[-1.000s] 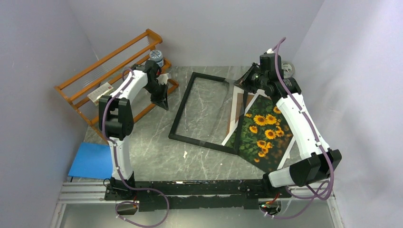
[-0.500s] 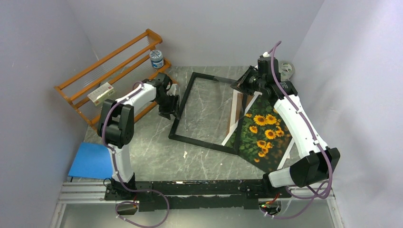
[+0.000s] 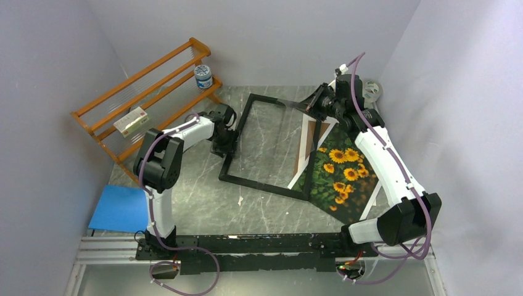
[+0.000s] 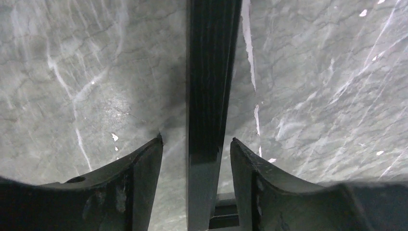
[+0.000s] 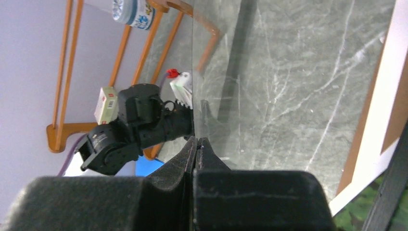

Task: Put the photo into the frame
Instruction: Move the photo frame to the center of the board.

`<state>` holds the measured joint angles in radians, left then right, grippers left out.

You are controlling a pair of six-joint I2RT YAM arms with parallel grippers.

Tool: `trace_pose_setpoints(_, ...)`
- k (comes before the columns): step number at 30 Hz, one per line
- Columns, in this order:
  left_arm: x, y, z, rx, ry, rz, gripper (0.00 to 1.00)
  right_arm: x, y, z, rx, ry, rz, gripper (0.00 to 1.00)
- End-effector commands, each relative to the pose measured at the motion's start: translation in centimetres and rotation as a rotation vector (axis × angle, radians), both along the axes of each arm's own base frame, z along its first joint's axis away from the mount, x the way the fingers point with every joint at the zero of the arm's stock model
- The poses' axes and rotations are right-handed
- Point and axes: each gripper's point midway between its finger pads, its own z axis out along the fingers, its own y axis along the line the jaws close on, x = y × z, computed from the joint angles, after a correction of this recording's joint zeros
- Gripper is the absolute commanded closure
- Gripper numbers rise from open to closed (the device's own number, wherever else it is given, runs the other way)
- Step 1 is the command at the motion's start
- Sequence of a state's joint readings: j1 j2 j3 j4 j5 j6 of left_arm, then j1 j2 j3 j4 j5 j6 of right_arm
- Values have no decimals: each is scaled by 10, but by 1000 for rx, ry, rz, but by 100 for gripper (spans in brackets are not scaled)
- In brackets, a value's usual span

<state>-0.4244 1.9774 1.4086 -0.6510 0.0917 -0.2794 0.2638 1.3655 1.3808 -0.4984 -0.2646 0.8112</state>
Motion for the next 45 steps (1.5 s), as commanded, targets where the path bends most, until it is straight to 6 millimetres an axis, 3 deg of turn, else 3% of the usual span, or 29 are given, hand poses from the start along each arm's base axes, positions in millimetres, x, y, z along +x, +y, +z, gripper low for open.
trace_pose_setpoints(1, -5, 5, -9, 27, 5, 29, 46, 6, 8, 58, 71, -205, 42, 100)
trace_pose_setpoints(7, -29, 1, -16, 0, 41, 21, 70, 17, 13, 71, 107, -260, 46, 100)
trace_pose_setpoints(10, -45, -6, -14, -24, 62, 4, 74, 27, 15, 65, 109, -264, 37, 100)
trace_pose_setpoints(16, -58, -17, 10, -122, 63, 8, 59, 42, 22, 58, 142, -306, 50, 100)
trace_pose_setpoints(19, -53, -14, 27, -141, 44, 42, 40, 48, 26, 60, 157, -324, 59, 100)
trace_pose_setpoints(22, -40, 5, 48, -140, -9, 145, 29, 48, 32, 59, 187, -315, 74, 100)
trace_pose_setpoints(26, -24, 55, 82, -63, -178, 359, 28, 46, 44, 66, 210, -327, 93, 100)
trace_pose_setpoints(31, -16, 107, 106, -57, -278, 591, 29, 46, 62, 72, 247, -323, 121, 100)
trace_pose_setpoints(36, -11, 114, 114, -87, -285, 648, 27, 48, 72, 74, 263, -333, 120, 100)
trace_pose_setpoints(39, -11, 106, 106, -139, -248, 650, 27, 49, 66, 54, 231, -322, 75, 100)
trace_pose_setpoints(45, -10, 75, 84, -312, -156, 579, 24, 40, 39, -56, 200, -158, -91, 100)
